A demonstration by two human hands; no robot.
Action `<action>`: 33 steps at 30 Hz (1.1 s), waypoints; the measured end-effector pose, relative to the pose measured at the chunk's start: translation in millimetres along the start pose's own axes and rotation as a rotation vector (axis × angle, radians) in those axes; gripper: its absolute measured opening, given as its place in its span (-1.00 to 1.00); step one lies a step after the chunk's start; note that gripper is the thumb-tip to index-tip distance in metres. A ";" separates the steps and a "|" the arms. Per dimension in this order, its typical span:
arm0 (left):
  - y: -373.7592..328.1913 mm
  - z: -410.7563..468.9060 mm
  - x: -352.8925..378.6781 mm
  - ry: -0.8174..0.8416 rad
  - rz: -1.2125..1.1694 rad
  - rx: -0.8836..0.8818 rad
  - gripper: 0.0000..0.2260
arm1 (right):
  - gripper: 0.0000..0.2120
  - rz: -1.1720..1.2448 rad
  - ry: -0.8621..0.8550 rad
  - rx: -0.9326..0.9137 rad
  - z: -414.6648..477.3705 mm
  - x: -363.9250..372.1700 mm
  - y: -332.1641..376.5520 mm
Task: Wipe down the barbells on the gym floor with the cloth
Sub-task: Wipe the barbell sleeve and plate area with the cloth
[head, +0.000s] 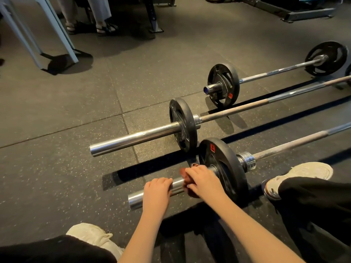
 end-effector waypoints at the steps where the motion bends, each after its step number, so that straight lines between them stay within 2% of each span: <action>1: 4.9 -2.4 -0.7 0.009 -0.003 -0.013 -0.78 | -0.59 -0.007 -0.025 0.030 1.2 -1.9 -13.8; 3: 16.5 -5.6 -0.8 0.047 -0.005 -0.048 -0.70 | -0.60 0.069 -0.102 0.177 -3.4 5.8 -25.9; 5: 23.9 -9.3 -1.9 0.059 -0.007 -0.073 -0.66 | -0.57 0.140 -0.129 0.254 -7.8 25.5 -4.1; 8: 26.4 -15.0 -2.5 0.045 -0.033 -0.087 -0.67 | -0.53 0.095 -0.134 0.084 -6.5 35.4 38.6; 11: 29.9 -19.8 -3.5 0.033 0.000 -0.089 -0.67 | -0.67 0.055 -0.060 -0.039 4.1 12.7 26.9; 14: 37.1 -23.0 -5.2 0.027 -0.015 -0.099 -0.68 | -0.70 0.045 -0.099 0.086 5.0 6.2 -4.9; 17: 40.1 -24.9 -5.7 0.053 -0.010 -0.110 -0.66 | -0.56 0.079 -0.118 0.287 -9.3 29.0 8.7; 18: 40.4 -25.3 -5.8 0.051 -0.016 -0.109 -0.65 | -0.52 0.089 -0.122 0.285 -11.6 38.0 23.8; 20: 40.2 -25.0 -5.7 0.038 -0.025 -0.106 -0.64 | -0.51 0.065 -0.131 0.166 -8.6 43.8 48.0; 23: 40.3 -25.8 -3.4 0.027 -0.039 -0.090 -0.63 | -0.61 0.025 -0.049 -0.023 1.8 23.8 39.6; 25: 42.3 -27.0 -1.6 0.039 -0.051 -0.068 -0.64 | -0.65 0.032 -0.047 -0.004 2.2 17.6 16.2; 29: 46.4 -28.8 -0.2 0.033 -0.095 -0.059 -0.66 | -0.54 0.155 -0.120 0.254 -11.4 37.5 12.7; 31: 47.6 -28.9 -1.0 0.028 -0.103 -0.062 -0.65 | -0.49 0.119 -0.111 0.209 -10.6 48.4 43.9; 33: 49.2 -29.6 -2.0 0.019 -0.102 -0.068 -0.64 | -0.48 0.035 -0.104 0.038 -7.9 45.0 65.9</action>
Point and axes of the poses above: each hand's wrist, its own z-axis towards the middle knuckle, its own x-axis out of the palm, y = z × x, the point moved 4 cm from there along z, towards the middle knuckle, and after that the axes turned 14 degrees about y, right-handed, at the moved point
